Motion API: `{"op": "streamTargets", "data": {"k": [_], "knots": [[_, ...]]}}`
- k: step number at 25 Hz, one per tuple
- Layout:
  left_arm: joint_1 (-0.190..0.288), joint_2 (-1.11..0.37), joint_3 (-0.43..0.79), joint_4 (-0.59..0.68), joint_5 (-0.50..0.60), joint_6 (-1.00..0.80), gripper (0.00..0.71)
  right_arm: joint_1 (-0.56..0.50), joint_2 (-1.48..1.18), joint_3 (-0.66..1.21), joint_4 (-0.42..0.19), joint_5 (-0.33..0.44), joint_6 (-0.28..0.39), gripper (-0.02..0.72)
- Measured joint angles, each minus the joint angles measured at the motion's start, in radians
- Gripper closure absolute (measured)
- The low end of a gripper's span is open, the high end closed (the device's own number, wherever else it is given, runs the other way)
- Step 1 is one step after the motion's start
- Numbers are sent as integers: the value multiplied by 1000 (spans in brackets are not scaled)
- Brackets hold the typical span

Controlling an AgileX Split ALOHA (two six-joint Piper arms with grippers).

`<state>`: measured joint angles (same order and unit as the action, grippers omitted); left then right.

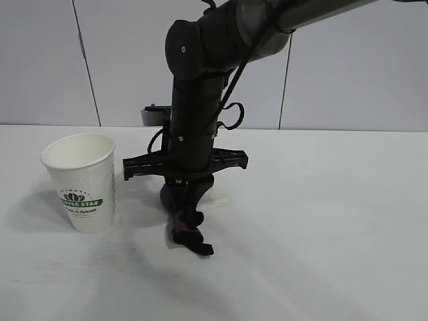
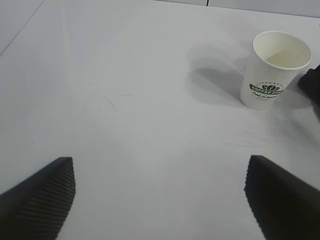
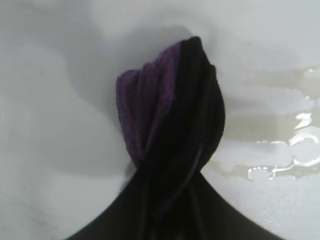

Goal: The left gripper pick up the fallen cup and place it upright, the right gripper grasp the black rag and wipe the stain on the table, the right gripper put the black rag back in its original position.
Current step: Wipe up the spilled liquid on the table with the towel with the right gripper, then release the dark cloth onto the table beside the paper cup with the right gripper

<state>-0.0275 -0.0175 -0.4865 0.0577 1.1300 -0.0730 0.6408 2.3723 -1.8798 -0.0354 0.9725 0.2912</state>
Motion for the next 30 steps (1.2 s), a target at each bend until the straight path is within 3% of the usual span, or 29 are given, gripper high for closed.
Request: {"op": "streamTargets", "data": {"k": [6, 10, 17, 27, 29, 30], "knots": [[0, 0, 0, 0, 0, 0, 46, 0, -7, 0, -212, 111, 23, 608], [0, 0, 0, 0, 0, 0, 46, -8, -21, 0, -263, 152, 29, 608], [0, 0, 0, 0, 0, 0, 46, -87, -33, 1, -219, 234, 30, 608], [0, 0, 0, 0, 0, 0, 46, -122, -33, 1, -42, 233, 2, 606], [0, 0, 0, 0, 0, 0, 46, -122, -33, 1, -21, 233, -2, 548], [0, 0, 0, 0, 0, 0, 46, -122, -33, 1, -16, 233, -5, 478]]}}
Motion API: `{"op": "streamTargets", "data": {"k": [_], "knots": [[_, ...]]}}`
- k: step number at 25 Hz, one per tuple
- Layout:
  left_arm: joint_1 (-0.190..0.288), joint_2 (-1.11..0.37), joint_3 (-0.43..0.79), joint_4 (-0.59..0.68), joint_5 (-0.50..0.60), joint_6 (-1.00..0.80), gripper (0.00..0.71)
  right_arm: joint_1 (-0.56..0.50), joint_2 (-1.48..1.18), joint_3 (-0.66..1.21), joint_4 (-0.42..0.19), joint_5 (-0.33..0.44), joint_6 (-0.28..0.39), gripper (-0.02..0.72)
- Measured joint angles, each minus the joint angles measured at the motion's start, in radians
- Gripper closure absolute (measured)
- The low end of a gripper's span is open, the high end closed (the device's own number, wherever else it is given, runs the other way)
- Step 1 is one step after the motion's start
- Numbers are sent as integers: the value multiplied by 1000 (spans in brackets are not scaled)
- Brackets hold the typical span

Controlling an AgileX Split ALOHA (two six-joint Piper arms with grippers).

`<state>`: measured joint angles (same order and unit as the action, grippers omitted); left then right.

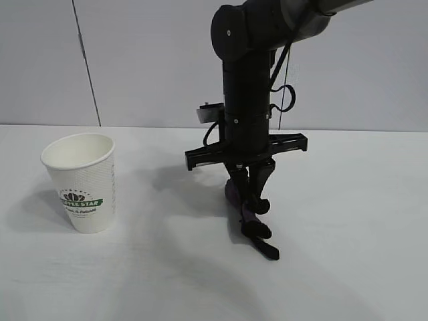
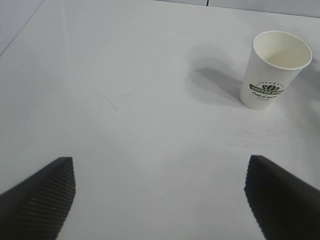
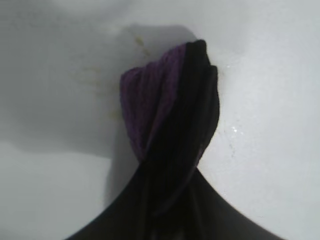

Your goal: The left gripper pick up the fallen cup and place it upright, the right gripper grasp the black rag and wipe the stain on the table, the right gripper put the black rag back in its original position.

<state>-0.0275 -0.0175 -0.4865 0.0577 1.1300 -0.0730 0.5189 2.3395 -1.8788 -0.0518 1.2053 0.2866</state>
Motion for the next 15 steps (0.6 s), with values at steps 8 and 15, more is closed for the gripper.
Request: {"op": "streamTargets", "data": {"k": [8, 15], "knots": [[0, 0, 0, 0, 0, 0, 46, 0, 0, 0, 9, 1, 1, 162], [0, 0, 0, 0, 0, 0, 46, 0, -108, 0, 19, -20, -3, 156]]}}
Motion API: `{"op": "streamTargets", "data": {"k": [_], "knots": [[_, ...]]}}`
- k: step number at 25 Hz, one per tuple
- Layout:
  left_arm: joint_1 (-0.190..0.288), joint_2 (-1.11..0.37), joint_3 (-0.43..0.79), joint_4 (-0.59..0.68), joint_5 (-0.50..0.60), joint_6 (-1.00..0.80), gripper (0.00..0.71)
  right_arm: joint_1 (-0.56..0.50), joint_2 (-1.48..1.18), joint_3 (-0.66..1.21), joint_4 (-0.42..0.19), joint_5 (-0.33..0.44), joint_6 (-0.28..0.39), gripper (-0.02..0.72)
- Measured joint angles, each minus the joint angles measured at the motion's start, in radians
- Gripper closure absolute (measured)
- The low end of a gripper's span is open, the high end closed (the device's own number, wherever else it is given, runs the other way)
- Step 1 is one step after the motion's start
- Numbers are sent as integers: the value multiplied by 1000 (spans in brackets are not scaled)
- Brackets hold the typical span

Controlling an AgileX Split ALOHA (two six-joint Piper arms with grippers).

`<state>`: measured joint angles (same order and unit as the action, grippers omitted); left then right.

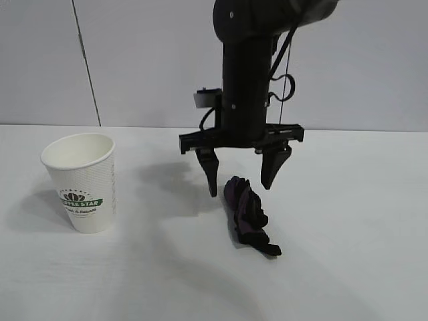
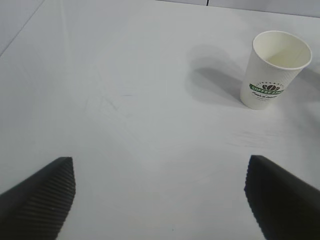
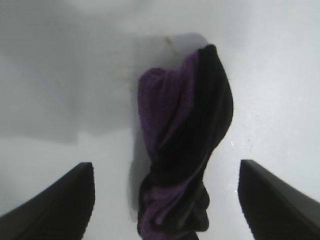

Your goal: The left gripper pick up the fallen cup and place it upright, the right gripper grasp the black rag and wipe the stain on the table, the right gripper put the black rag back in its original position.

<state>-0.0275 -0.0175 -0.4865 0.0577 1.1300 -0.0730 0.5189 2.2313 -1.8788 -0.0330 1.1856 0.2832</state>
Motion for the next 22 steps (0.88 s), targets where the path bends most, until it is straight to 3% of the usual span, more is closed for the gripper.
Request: {"op": "streamTargets", "data": {"k": [22], "knots": [[0, 0, 0, 0, 0, 0, 46, 2, -740, 0, 65, 76, -22, 156]]}}
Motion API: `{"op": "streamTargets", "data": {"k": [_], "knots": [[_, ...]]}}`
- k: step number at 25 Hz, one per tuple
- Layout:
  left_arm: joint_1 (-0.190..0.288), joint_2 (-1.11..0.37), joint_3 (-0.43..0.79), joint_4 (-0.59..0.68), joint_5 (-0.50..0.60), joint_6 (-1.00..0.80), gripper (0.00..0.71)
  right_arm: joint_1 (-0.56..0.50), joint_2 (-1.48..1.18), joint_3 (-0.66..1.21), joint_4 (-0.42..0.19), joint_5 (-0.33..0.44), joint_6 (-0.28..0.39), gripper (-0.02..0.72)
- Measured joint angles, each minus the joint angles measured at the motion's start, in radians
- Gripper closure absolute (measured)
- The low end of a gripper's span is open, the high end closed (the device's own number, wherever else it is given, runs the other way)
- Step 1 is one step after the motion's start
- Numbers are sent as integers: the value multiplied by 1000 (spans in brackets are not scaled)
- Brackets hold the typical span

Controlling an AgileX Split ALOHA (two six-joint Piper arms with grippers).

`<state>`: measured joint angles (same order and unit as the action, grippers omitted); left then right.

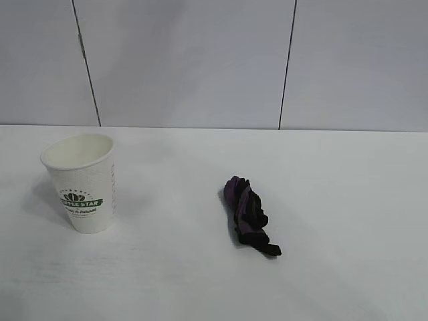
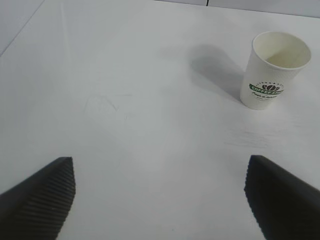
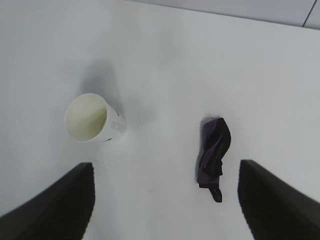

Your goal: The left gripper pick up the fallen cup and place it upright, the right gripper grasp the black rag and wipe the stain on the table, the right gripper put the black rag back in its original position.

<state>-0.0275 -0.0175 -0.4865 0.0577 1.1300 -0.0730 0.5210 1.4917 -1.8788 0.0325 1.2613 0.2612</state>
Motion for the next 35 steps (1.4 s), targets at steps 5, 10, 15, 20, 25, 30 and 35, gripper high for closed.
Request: {"op": "streamTargets", "data": {"k": [5, 10, 15, 20, 25, 30, 35], "knots": [[0, 0, 0, 0, 0, 0, 46, 0, -117, 1, 15, 3, -5, 156], [0, 0, 0, 0, 0, 0, 46, 0, -265, 94, 23, 4, -16, 156], [0, 0, 0, 0, 0, 0, 46, 0, -462, 302, 2, 5, -20, 156], [0, 0, 0, 0, 0, 0, 46, 0, -660, 486, -22, -39, -20, 156], [0, 0, 0, 0, 0, 0, 46, 0, -832, 608, -25, -81, -21, 156], [0, 0, 0, 0, -1, 0, 46, -43, -945, 723, -25, -76, -21, 156], [0, 0, 0, 0, -1, 0, 46, -123, -1049, 824, -25, -75, -57, 156]]}}
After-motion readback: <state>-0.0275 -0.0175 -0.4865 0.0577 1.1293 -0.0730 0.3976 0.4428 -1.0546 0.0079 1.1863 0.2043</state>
